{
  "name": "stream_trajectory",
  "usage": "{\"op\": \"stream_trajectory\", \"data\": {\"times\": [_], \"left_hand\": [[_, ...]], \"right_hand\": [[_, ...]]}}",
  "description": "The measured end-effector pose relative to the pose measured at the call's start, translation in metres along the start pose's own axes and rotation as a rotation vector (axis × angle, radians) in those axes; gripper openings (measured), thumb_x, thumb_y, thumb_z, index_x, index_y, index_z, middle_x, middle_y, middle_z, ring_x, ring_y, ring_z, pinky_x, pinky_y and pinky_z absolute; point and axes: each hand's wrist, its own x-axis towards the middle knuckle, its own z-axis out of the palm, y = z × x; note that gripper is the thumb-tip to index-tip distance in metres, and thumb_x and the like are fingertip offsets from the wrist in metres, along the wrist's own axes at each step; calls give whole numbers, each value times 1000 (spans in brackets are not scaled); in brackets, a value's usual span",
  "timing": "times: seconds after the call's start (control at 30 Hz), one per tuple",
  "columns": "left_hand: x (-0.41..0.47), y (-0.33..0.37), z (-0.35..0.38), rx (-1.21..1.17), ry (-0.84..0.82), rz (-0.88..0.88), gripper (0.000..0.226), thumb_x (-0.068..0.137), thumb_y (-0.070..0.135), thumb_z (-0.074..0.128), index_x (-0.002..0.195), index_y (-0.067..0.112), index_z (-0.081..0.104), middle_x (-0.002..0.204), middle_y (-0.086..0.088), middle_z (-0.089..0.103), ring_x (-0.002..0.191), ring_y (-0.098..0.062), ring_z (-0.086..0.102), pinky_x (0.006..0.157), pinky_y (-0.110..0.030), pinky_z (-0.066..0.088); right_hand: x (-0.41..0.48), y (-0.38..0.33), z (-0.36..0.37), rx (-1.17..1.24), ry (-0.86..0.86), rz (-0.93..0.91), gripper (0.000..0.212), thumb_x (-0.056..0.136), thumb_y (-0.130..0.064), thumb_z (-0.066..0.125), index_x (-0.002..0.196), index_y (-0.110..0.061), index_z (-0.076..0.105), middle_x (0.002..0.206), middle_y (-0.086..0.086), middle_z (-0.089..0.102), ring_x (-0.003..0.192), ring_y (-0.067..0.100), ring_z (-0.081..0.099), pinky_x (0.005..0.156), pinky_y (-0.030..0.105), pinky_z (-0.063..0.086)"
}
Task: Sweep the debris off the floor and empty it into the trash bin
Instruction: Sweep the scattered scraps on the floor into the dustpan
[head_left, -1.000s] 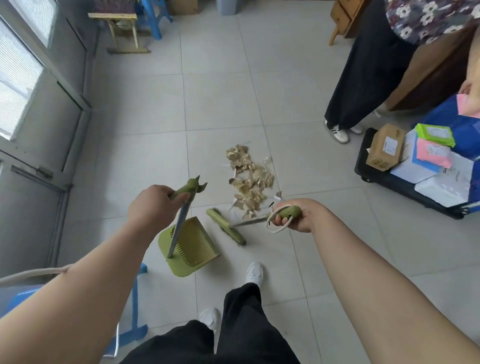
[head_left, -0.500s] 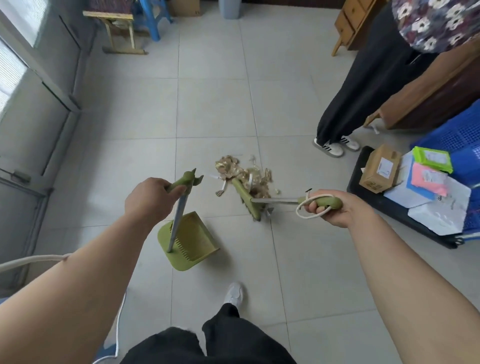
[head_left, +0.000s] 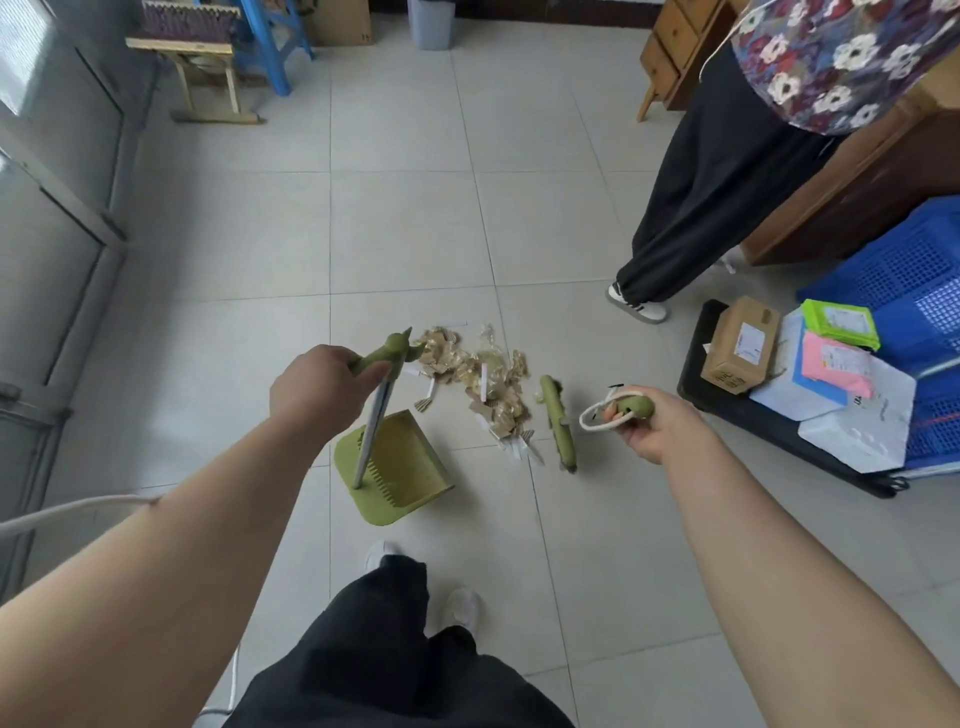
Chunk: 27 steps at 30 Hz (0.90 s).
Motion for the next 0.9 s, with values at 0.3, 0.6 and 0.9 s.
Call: {"op": "stream_trajectory", "data": {"times": [0.3,0.6,0.9], "left_hand": [[52,-1,-17,6,-47,42,43,88,54,55,64,19,59,48,5,50,48,-14,47,47,-24,29],[88,7,-28,49,-85,75,40,88,54,55,72,18,65,53,4,55,49,-15,49,47,-23,33],[103,32,-17,64,-98,49,35,87,54,56,73,22,65,59,2,60,55,-18,54,49,-24,35]], "right_hand": [[33,32,81,276,34,36,13,89,5,49,76,2,52,77,17,51,34,19,54,35,20,48],[29,2,92,442,6,-22,20,89,8,44,72,-1,48,60,14,50,33,20,49,37,19,47],[50,-41,75,259,75,-73,14,85,11,50,74,3,53,76,18,52,33,19,52,37,19,48]]}}
